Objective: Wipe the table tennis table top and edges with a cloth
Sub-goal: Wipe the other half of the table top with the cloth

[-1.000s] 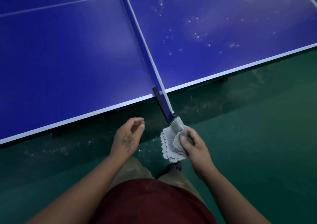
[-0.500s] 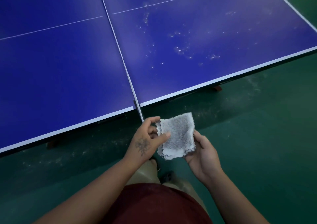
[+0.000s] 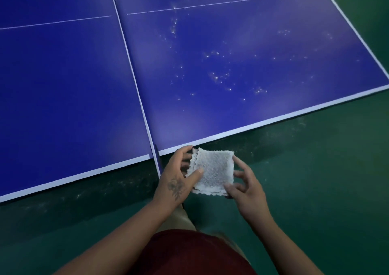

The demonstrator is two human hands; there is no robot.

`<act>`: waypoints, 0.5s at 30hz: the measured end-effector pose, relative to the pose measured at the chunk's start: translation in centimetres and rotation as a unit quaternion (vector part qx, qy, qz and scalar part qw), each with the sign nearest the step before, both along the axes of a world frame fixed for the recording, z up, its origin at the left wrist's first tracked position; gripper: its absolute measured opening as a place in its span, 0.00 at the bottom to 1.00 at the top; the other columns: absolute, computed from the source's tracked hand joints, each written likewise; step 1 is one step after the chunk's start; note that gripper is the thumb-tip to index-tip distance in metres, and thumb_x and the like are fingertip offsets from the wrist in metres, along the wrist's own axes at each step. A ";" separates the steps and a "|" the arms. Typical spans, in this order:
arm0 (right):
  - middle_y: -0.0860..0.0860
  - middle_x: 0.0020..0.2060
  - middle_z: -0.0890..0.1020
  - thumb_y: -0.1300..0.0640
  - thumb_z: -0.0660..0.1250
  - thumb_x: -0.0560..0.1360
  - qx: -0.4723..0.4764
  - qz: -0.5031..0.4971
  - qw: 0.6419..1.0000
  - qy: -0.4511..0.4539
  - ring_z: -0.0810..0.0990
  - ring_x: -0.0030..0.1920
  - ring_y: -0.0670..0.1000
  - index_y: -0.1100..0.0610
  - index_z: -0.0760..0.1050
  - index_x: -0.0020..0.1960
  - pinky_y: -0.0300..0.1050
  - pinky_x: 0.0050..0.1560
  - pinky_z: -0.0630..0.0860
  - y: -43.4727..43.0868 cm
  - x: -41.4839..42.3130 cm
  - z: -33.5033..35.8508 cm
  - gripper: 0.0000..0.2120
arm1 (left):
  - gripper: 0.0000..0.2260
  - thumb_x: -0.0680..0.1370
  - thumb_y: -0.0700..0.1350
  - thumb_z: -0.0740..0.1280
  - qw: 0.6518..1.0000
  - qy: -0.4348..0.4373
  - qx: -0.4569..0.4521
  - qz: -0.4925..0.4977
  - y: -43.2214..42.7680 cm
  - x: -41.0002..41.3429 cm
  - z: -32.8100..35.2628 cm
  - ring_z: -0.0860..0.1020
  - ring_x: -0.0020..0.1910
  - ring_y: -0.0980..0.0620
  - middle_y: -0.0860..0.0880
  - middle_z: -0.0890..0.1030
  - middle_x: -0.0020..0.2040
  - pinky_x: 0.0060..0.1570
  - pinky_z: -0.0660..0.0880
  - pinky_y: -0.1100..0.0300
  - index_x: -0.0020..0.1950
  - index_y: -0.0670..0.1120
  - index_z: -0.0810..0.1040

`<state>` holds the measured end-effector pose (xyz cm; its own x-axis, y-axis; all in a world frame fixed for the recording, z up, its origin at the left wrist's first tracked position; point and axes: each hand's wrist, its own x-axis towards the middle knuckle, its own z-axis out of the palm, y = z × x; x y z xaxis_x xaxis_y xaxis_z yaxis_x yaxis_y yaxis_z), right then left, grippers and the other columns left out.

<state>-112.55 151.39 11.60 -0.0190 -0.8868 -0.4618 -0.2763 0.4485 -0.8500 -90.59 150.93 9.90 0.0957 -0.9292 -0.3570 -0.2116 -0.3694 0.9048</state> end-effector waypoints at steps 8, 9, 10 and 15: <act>0.46 0.53 0.84 0.69 0.70 0.79 0.020 0.088 0.995 0.031 0.78 0.36 0.50 0.41 0.78 0.69 0.53 0.45 0.82 -8.5 6.6 -4.8 0.28 | 0.26 0.81 0.48 0.75 0.994 -0.090 0.017 0.056 -3.2 5.4 -1.9 0.77 0.67 0.58 0.56 0.73 0.71 0.66 0.78 0.53 0.78 0.54 0.71; 0.47 0.51 0.83 0.69 0.70 0.79 0.021 0.094 0.995 0.022 0.77 0.35 0.49 0.40 0.78 0.68 0.50 0.42 0.79 -9.4 7.5 -5.3 0.28 | 0.27 0.81 0.48 0.75 0.993 -0.091 0.024 0.069 -3.3 5.9 -2.0 0.77 0.67 0.57 0.55 0.73 0.71 0.66 0.78 0.52 0.78 0.53 0.71; 0.46 0.51 0.84 0.69 0.70 0.78 0.022 0.100 0.995 0.011 0.78 0.35 0.49 0.40 0.78 0.67 0.47 0.42 0.79 -10.3 8.3 -5.8 0.28 | 0.27 0.81 0.48 0.75 0.992 -0.091 0.027 0.079 -3.3 6.4 -2.1 0.77 0.66 0.58 0.55 0.73 0.71 0.65 0.79 0.53 0.78 0.53 0.71; 0.40 0.51 0.85 0.64 0.72 0.80 0.010 0.152 0.988 -0.001 0.84 0.39 0.51 0.44 0.77 0.71 0.43 0.47 0.81 -14.4 10.9 -8.5 0.24 | 0.26 0.81 0.48 0.75 0.988 -0.112 0.045 0.100 -2.6 6.4 -2.2 0.77 0.67 0.59 0.56 0.73 0.74 0.62 0.75 0.70 0.77 0.57 0.71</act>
